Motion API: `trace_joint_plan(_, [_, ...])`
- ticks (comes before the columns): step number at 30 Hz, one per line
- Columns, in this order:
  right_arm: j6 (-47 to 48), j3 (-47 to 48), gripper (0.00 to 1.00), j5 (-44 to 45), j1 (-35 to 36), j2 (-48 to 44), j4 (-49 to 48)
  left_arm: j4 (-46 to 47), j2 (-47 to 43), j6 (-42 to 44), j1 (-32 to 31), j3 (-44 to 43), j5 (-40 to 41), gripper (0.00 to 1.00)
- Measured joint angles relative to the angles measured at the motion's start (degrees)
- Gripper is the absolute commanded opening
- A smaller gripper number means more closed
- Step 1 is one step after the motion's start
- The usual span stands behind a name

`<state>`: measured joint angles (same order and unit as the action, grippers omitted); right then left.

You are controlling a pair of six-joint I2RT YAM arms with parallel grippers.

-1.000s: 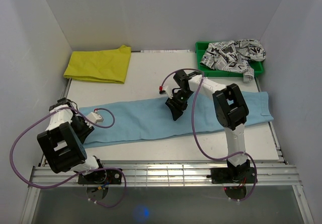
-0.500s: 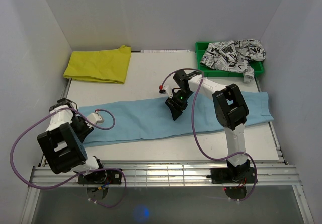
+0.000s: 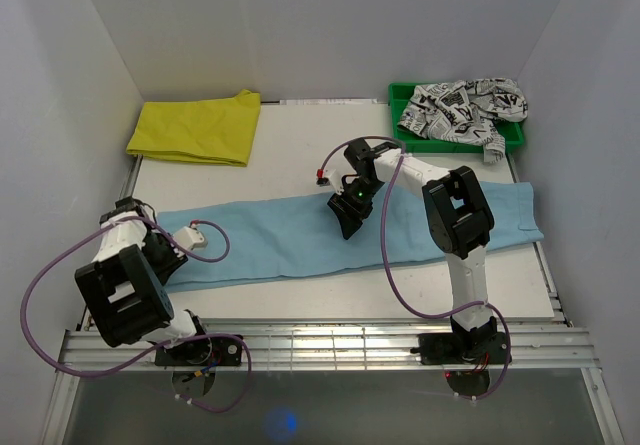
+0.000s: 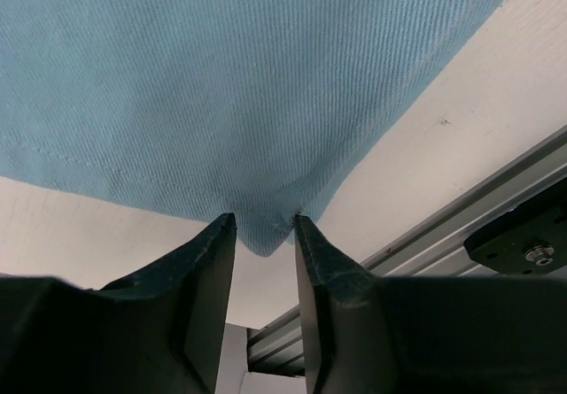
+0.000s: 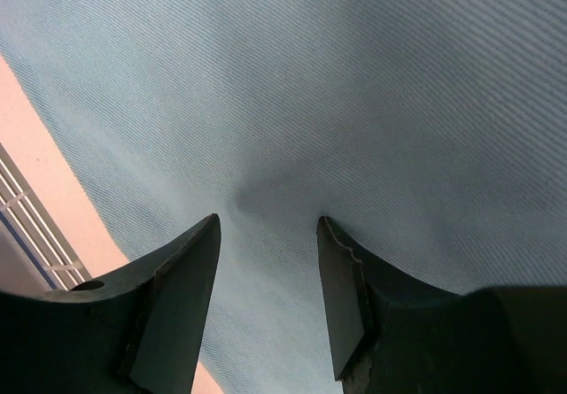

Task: Fold and stack the trousers
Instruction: Fold the trousers

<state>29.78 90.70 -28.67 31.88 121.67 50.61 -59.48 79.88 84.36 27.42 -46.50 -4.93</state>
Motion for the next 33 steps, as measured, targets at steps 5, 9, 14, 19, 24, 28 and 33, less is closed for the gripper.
trace_joint_plan(5, [-0.31, 0.0, 0.55, 0.07, 0.02, 0.0, -0.09, 0.13, 1.68, 0.02, 0.0, 0.02, -0.07, 0.17])
trace_joint_plan(9, [-1.03, 0.0, 0.55, 0.26, 0.02, 0.0, -0.22, -0.61, 1.68, 0.57, 0.0, -0.26, -0.28, 0.06])
trace_joint_plan(14, [-2.34, 0.0, 0.55, 0.98, 0.04, 0.0, -0.52, -2.49, 0.37, 1.92, 0.0, -1.62, -0.74, 0.0])
trace_joint_plan(19, [-3.23, 0.0, 0.56, 1.53, 0.2, -0.02, -0.68, -4.87, -3.61, 3.72, 0.0, -2.6, -1.38, 0.0])
trace_joint_plan(24, [-3.98, 0.0, 0.56, 1.77, 0.26, -0.02, -0.83, -6.43, -4.83, 4.66, 0.0, -2.6, -1.38, 0.0])
trace_joint_plan(28, [-4.17, 0.0, 0.56, 2.1, 0.37, -0.09, -0.85, -5.99, -4.68, 5.22, 0.57, -0.76, -0.44, 0.0])
trace_joint_plan(33, [-4.31, -0.11, 0.57, 2.47, 0.52, -0.2, -0.94, -5.9, -3.43, 6.19, 2.08, 2.03, 1.07, 0.0])
